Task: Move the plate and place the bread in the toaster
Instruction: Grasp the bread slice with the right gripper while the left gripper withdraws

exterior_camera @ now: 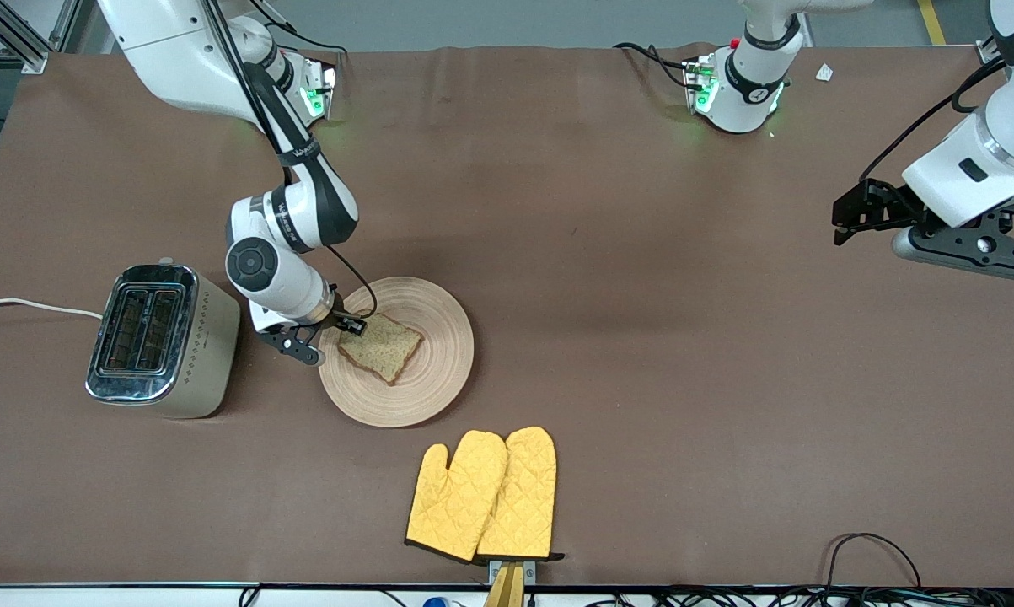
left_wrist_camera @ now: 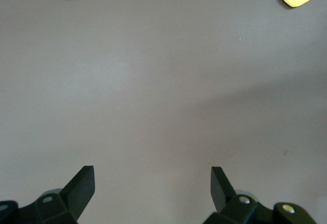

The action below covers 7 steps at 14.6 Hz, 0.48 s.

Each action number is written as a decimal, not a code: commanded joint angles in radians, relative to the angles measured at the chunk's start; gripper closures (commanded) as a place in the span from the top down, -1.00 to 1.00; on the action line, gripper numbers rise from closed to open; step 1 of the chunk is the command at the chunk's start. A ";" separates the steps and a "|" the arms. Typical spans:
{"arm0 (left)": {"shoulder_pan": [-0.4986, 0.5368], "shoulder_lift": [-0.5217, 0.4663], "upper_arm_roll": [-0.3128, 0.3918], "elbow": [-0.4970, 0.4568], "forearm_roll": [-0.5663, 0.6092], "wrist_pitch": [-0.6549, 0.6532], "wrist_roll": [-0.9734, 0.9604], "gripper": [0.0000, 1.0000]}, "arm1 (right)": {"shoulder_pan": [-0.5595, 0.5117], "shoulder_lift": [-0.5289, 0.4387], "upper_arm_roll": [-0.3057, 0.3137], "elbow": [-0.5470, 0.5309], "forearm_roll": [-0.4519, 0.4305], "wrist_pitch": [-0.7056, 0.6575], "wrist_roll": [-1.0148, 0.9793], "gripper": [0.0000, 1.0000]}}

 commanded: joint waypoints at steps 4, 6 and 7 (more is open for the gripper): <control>-0.011 -0.009 0.043 0.003 0.009 -0.020 0.008 1.00 | 0.000 0.005 0.005 -0.012 0.012 0.020 0.004 -0.36; 0.072 -0.014 -0.017 0.002 0.006 -0.015 0.008 1.00 | 0.005 0.005 0.005 -0.010 0.012 0.018 0.004 -0.92; 0.123 -0.012 -0.064 0.000 0.006 -0.013 0.008 1.00 | 0.006 0.005 0.005 -0.012 0.012 0.016 0.001 -0.99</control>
